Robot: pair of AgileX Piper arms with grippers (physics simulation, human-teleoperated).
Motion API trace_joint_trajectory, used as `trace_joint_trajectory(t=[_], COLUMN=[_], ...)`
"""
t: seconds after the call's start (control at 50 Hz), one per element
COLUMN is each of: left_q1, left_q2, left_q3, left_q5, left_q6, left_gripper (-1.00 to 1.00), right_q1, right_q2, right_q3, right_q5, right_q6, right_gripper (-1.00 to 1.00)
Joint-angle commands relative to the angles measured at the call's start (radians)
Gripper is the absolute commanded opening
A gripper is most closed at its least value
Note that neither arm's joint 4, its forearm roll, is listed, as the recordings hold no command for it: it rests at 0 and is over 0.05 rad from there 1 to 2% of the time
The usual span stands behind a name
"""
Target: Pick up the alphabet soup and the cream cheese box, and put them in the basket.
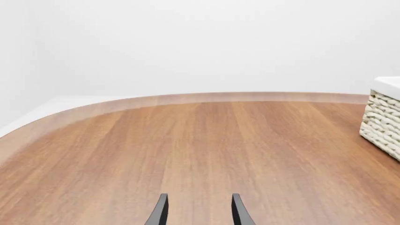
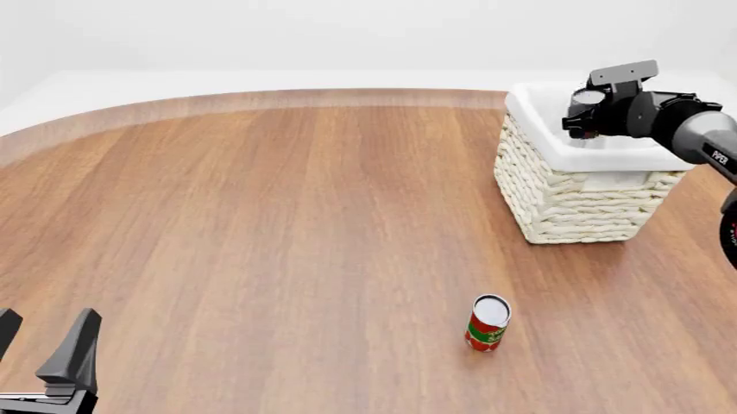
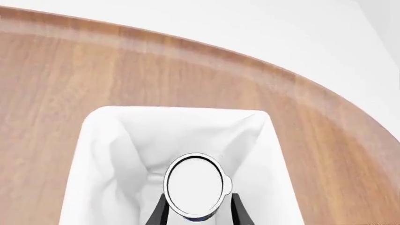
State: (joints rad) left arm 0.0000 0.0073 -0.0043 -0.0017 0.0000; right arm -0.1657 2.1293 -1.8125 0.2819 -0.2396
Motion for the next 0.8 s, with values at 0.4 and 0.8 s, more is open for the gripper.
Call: trace_joint_trajectory(t=[0.4, 0.8], left_q1=[0.000, 0.000], left_q2=[0.000, 0.000], left_q3=[0.000, 0.000], left_q5=[0.000, 0.000], left_q6=[0.000, 0.000], left_gripper=[1.00, 1.00], right_q1=[0.008, 0.037], right_q2=[-0.065, -0.184], right_q3=[0.039, 0.169], right_q5=[-0.038, -0.114], right_q6=[0.058, 0.061], right_gripper=[1.00, 1.00])
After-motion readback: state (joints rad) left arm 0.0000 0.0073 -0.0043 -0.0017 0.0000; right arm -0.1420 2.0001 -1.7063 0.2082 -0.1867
